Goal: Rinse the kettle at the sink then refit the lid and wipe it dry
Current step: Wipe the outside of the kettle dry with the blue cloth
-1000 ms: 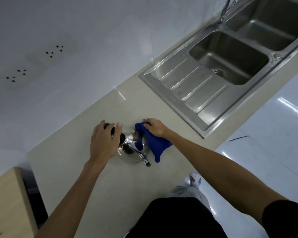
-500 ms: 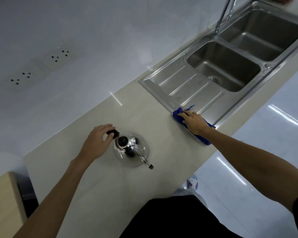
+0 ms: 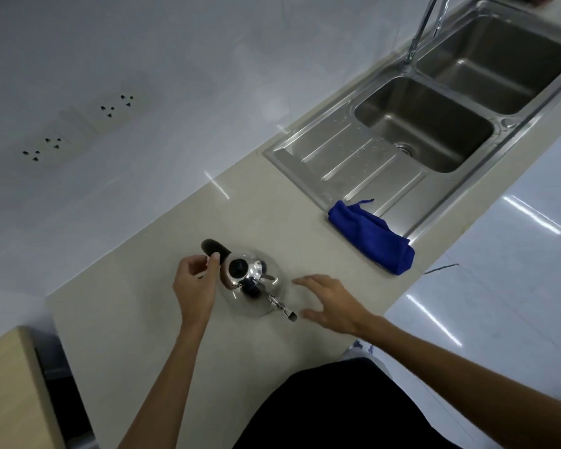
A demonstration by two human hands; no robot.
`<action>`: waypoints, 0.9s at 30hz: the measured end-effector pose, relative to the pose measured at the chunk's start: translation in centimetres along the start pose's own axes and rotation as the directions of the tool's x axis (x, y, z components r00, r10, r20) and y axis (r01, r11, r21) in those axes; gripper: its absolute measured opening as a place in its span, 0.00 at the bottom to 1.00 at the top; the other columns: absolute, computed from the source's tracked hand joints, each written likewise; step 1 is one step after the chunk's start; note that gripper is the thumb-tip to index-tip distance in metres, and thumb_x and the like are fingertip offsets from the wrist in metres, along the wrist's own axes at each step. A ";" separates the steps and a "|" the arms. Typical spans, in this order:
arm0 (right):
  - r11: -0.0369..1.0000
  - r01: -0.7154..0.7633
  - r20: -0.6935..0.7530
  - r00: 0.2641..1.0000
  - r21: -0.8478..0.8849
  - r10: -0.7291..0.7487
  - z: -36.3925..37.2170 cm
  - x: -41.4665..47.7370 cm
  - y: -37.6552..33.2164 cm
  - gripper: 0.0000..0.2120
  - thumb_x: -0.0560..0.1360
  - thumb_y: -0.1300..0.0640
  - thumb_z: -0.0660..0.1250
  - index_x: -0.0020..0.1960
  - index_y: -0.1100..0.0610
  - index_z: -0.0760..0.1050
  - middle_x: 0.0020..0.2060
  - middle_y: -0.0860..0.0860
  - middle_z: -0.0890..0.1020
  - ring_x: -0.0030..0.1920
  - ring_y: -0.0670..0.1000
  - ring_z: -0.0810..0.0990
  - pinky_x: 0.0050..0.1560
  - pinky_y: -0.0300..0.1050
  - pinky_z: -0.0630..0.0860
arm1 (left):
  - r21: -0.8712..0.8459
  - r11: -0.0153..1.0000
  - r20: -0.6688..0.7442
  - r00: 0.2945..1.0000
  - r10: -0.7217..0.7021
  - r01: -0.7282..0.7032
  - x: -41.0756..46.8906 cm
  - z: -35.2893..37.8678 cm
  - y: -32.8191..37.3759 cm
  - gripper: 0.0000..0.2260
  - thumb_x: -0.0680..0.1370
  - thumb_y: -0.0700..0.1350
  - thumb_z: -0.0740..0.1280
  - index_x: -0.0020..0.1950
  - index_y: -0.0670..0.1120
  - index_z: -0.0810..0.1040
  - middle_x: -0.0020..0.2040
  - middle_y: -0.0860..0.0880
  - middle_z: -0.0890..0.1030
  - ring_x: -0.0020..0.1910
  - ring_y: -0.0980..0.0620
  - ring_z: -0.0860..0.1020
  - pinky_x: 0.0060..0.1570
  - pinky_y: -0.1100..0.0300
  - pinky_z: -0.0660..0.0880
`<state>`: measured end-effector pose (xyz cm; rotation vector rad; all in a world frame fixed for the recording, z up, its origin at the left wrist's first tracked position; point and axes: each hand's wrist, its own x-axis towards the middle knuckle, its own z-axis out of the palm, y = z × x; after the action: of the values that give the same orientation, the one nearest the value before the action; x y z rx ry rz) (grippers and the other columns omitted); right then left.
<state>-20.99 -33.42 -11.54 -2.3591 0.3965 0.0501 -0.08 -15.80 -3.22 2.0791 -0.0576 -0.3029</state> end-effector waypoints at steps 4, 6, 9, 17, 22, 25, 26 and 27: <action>0.992 -0.024 0.005 1.000 0.124 0.023 3.0 -0.5 -2.2 0.31 0.70 0.39 0.71 0.68 0.52 0.72 0.61 0.52 0.80 0.60 0.55 0.80 0.62 0.51 0.75 | -0.110 0.981 0.140 0.979 -0.146 0.162 0.0 0.9 -0.9 0.20 0.80 0.58 0.65 0.49 0.40 0.80 0.41 0.51 0.81 0.41 0.55 0.78 0.50 0.58 0.74; 0.981 -0.068 -0.017 0.997 0.183 0.072 3.9 -0.4 -3.1 0.28 0.70 0.40 0.71 0.65 0.54 0.75 0.58 0.51 0.82 0.56 0.53 0.81 0.58 0.49 0.77 | -0.168 0.970 0.213 0.968 -0.136 0.174 0.1 1.3 -1.1 0.23 0.82 0.59 0.62 0.47 0.39 0.80 0.40 0.49 0.79 0.40 0.54 0.76 0.47 0.60 0.73; 0.957 -0.138 -0.090 0.982 0.257 0.166 4.8 0.0 -4.0 0.20 0.71 0.47 0.74 0.58 0.54 0.76 0.52 0.49 0.83 0.48 0.51 0.81 0.51 0.45 0.78 | -0.217 0.955 0.303 0.944 -0.132 0.203 0.5 1.8 -0.8 0.18 0.83 0.57 0.60 0.47 0.45 0.82 0.39 0.51 0.80 0.39 0.57 0.77 0.44 0.63 0.73; 0.860 -0.283 -0.097 0.930 0.426 0.354 5.5 0.9 -5.3 0.14 0.71 0.55 0.76 0.53 0.57 0.77 0.47 0.48 0.86 0.43 0.45 0.83 0.47 0.36 0.77 | -0.272 0.940 0.398 0.913 -0.087 0.208 1.7 2.2 -1.2 0.15 0.84 0.53 0.60 0.60 0.48 0.83 0.54 0.49 0.84 0.54 0.54 0.82 0.58 0.59 0.76; 0.802 -0.331 -0.113 0.892 0.497 0.438 5.4 0.9 -5.7 0.11 0.70 0.61 0.76 0.52 0.56 0.81 0.40 0.44 0.83 0.38 0.32 0.79 0.40 0.24 0.70 | -0.335 0.913 0.357 0.928 -0.106 0.233 1.2 2.2 -1.2 0.13 0.83 0.52 0.62 0.52 0.50 0.86 0.47 0.46 0.82 0.48 0.52 0.80 0.51 0.58 0.76; 0.759 -0.353 -0.121 0.863 0.547 0.490 4.7 1.1 -5.3 0.12 0.69 0.62 0.77 0.49 0.52 0.81 0.38 0.45 0.84 0.37 0.33 0.80 0.39 0.26 0.71 | -0.397 0.872 0.329 0.931 -0.155 0.286 0.5 1.8 -1.3 0.13 0.83 0.51 0.62 0.55 0.47 0.85 0.51 0.45 0.83 0.54 0.49 0.80 0.55 0.57 0.75; 0.760 -0.351 -0.123 0.864 0.547 0.488 4.4 1.3 -5.1 0.12 0.69 0.62 0.77 0.48 0.50 0.81 0.37 0.44 0.84 0.37 0.33 0.80 0.40 0.26 0.71 | -0.428 0.854 0.312 0.935 -0.167 0.295 0.2 1.6 -1.3 0.13 0.83 0.50 0.62 0.55 0.47 0.85 0.53 0.47 0.84 0.56 0.49 0.81 0.55 0.58 0.76; 0.768 -0.345 -0.127 0.869 0.539 0.479 4.2 1.5 -5.1 0.13 0.68 0.62 0.77 0.47 0.48 0.80 0.37 0.42 0.84 0.38 0.32 0.80 0.41 0.26 0.71 | -0.452 0.841 0.297 0.939 -0.172 0.297 -0.1 1.4 -1.2 0.12 0.83 0.49 0.62 0.55 0.48 0.85 0.54 0.48 0.85 0.57 0.50 0.81 0.55 0.59 0.76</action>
<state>-17.74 -27.49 -11.42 -1.7214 0.9426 -0.1411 -0.58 -16.34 -4.93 1.5281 0.1214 -0.6576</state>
